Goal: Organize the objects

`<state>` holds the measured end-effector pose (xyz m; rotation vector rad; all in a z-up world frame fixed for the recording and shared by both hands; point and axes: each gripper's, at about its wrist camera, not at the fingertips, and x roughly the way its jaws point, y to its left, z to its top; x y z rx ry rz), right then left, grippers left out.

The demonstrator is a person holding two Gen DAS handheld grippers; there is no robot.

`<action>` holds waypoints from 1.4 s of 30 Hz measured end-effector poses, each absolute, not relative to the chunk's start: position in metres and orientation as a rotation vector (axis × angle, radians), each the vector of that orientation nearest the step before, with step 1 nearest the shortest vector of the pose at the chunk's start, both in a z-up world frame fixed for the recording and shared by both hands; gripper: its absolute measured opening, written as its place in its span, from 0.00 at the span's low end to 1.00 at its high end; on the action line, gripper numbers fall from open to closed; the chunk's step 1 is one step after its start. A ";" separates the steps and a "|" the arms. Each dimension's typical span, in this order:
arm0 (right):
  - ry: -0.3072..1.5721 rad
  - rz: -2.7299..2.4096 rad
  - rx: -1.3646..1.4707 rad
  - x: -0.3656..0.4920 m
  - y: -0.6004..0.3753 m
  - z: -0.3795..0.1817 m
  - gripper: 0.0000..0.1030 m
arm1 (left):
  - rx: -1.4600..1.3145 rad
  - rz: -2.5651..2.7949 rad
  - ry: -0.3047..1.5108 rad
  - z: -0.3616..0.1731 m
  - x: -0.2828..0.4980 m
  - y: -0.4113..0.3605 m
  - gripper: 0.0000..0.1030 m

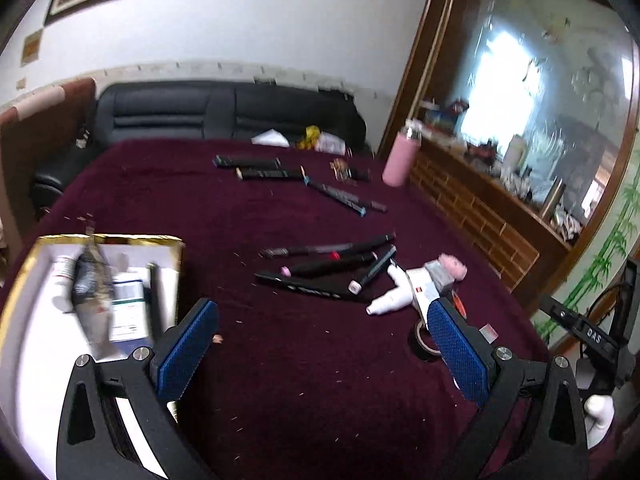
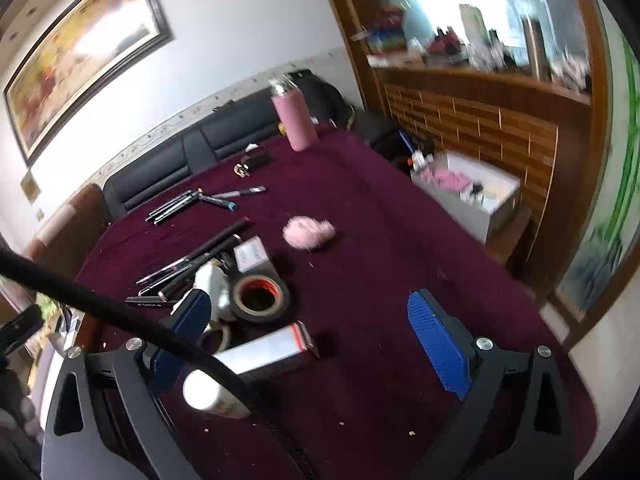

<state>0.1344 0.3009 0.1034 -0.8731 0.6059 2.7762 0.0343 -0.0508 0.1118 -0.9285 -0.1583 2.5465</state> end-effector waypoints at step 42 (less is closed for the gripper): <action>0.883 2.705 -1.178 0.096 0.324 0.040 0.97 | -1.245 1.928 0.687 0.031 -0.009 0.055 0.11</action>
